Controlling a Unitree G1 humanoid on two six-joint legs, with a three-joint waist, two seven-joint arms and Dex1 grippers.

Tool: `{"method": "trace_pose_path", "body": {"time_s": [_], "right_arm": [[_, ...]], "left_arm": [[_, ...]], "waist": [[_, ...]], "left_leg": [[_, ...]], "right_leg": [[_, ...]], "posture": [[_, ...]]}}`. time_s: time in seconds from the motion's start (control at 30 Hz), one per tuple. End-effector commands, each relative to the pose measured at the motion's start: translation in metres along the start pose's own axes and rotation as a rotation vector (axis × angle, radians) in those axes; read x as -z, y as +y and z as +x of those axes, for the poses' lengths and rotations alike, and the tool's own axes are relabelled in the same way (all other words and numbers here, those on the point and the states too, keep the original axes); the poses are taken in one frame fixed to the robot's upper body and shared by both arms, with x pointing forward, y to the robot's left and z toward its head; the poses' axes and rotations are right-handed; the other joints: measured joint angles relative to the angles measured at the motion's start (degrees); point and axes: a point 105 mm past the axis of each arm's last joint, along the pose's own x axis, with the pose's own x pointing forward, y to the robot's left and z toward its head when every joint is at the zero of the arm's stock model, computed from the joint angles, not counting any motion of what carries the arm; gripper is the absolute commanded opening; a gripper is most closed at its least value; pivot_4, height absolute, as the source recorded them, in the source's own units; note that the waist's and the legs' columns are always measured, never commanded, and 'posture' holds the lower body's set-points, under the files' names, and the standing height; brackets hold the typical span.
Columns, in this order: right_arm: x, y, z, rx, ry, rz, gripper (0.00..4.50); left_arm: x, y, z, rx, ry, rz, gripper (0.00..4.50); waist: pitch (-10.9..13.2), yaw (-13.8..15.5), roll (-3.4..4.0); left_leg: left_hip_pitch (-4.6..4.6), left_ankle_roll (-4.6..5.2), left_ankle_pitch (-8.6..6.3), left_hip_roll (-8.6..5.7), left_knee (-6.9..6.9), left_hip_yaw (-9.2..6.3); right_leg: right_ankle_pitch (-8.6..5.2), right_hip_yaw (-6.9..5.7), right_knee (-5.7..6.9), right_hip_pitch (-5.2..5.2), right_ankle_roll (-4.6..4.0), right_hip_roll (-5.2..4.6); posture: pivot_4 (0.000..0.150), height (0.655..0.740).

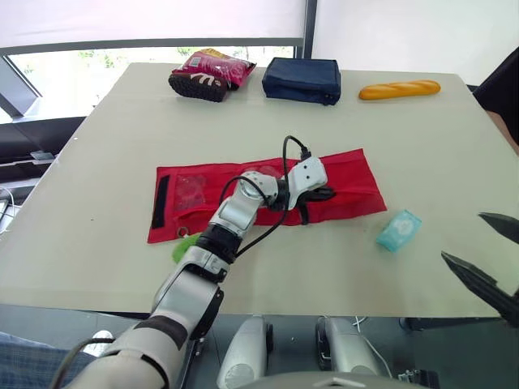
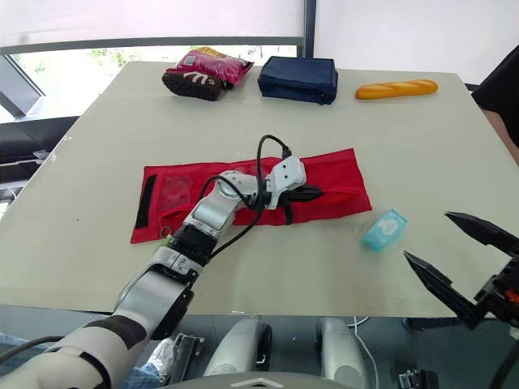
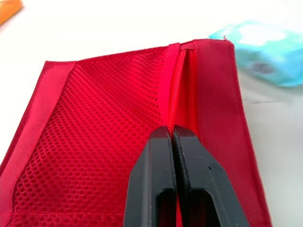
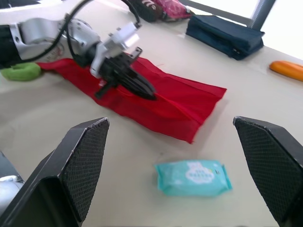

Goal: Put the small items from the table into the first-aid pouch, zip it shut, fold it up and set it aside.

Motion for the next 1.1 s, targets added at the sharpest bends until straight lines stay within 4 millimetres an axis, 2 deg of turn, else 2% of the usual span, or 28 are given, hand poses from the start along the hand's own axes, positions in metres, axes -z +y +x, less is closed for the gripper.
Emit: {"method": "trace_pose_path", "body": {"time_s": [0.03,0.2,0.43,0.6,0.7,0.83,1.0,1.07,1.1], "right_arm": [[-0.003,-0.005,-0.01,0.028,0.022,-0.03,4.5],[0.022,-0.007,-0.003,0.102,0.127,0.0,4.5],[0.07,-0.006,0.028,0.341,0.197,0.165,4.5],[0.095,-0.002,0.059,0.498,0.213,0.311,4.5],[0.1,0.002,0.083,0.517,0.182,0.388,4.5],[0.106,0.0,0.103,0.58,0.176,0.442,4.5],[0.118,-0.001,0.116,0.655,0.217,0.538,4.5],[0.116,-0.002,0.118,0.663,0.212,0.554,4.5],[0.113,-0.003,0.119,0.668,0.202,0.541,4.25]], "left_arm": [[-0.015,0.004,-0.004,0.006,-0.047,0.037,0.07],[-0.014,0.019,-0.002,-0.051,-0.055,0.019,0.07],[-0.018,0.028,0.005,-0.097,-0.091,-0.011,0.07],[-0.02,0.031,0.008,-0.108,-0.096,-0.014,0.07],[-0.02,0.03,0.009,-0.103,-0.102,-0.011,0.07],[-0.02,0.028,0.01,-0.096,-0.101,0.007,0.07],[-0.022,0.028,0.012,-0.101,-0.11,0.01,0.07],[-0.022,0.026,0.012,-0.095,-0.11,0.014,0.07],[-0.023,0.025,0.013,-0.09,-0.113,0.013,0.03]], "waist": [[0.0,0.0,0.01],[0.0,0.0,0.01],[-0.1,0.0,0.06],[-0.1,0.0,0.11],[-0.1,-0.1,0.13],[-0.1,0.0,0.16],[-0.1,-0.1,0.17],[-0.1,-0.1,0.17],[-0.1,-0.1,0.17]], "left_leg": [[0.0,0.0,0.0,-0.01,0.0,0.0],[0.0,0.0,0.0,-0.01,0.0,0.0],[-0.03,0.0,0.0,-0.01,-0.02,0.0],[-0.03,0.0,0.0,-0.04,-0.01,0.0],[-0.03,0.0,0.0,-0.06,-0.01,-0.01],[-0.03,0.0,0.0,-0.08,-0.01,0.0],[-0.03,0.0,0.0,-0.09,-0.01,-0.02],[-0.04,0.0,0.0,-0.09,-0.01,-0.06],[-0.04,0.0,0.0,-0.09,-0.01,-0.05]], "right_leg": [[0.0,0.0,0.0,0.0,0.0,-0.01],[-0.03,-0.01,-0.02,0.0,-0.04,-0.01],[-0.04,-0.01,-0.01,-0.03,-0.05,-0.01],[-0.03,0.01,-0.01,-0.03,-0.06,-0.01],[-0.02,0.02,0.01,-0.04,-0.06,-0.01],[0.06,0.02,0.02,-0.04,0.05,-0.02],[0.13,0.01,0.02,-0.04,0.1,-0.02],[0.13,-0.01,0.04,-0.04,0.09,-0.01],[0.15,-0.01,0.04,-0.04,0.07,-0.01]], "posture": [[0.15,0.7105],[0.15,0.7105],[0.15,0.7105],[0.15,0.7105],[0.15,0.7105],[0.15,0.7105],[0.15,0.7105],[0.15,0.7105],[0.15,0.7105]]}}
